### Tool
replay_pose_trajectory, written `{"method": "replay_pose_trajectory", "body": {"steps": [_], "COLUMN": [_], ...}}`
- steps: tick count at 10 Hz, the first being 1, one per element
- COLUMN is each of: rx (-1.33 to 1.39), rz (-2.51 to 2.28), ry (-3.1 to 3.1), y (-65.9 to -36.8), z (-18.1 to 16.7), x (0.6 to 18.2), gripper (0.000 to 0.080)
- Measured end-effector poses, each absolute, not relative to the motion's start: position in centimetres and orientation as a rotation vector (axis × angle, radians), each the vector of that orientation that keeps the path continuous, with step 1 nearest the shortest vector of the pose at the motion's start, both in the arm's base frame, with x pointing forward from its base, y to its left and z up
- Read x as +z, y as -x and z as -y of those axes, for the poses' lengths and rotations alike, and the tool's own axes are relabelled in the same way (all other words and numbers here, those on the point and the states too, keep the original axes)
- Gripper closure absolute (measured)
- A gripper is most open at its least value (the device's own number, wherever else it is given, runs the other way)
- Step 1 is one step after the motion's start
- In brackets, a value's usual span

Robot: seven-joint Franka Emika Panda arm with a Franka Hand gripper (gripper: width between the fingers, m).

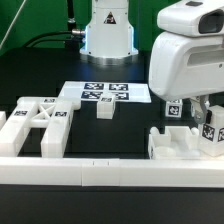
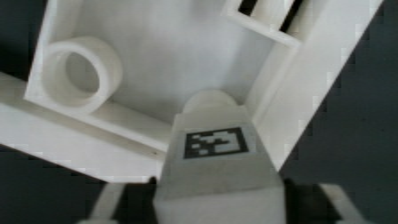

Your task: Assemble chair

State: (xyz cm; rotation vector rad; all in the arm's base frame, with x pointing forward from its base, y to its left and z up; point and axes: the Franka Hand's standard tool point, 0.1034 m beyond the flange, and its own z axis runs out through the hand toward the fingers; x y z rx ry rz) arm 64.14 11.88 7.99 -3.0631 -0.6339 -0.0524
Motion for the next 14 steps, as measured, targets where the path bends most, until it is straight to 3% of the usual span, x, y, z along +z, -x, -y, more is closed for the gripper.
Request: {"method": "replay_pose_trajectory", "body": {"steps": [3,7,14], "rx": [-0.052,-0.058,-0.027], "rz": [0.604,-0.313,-1.01], "ry": [3.068,3.079,2.888], "y": [-64.14,-63.73,-63.76], "z": [-11.89,-12.05,-12.16], "x": [7.99,7.88,7.85], "gripper": [0.0514,0.0512,0.0512]}}
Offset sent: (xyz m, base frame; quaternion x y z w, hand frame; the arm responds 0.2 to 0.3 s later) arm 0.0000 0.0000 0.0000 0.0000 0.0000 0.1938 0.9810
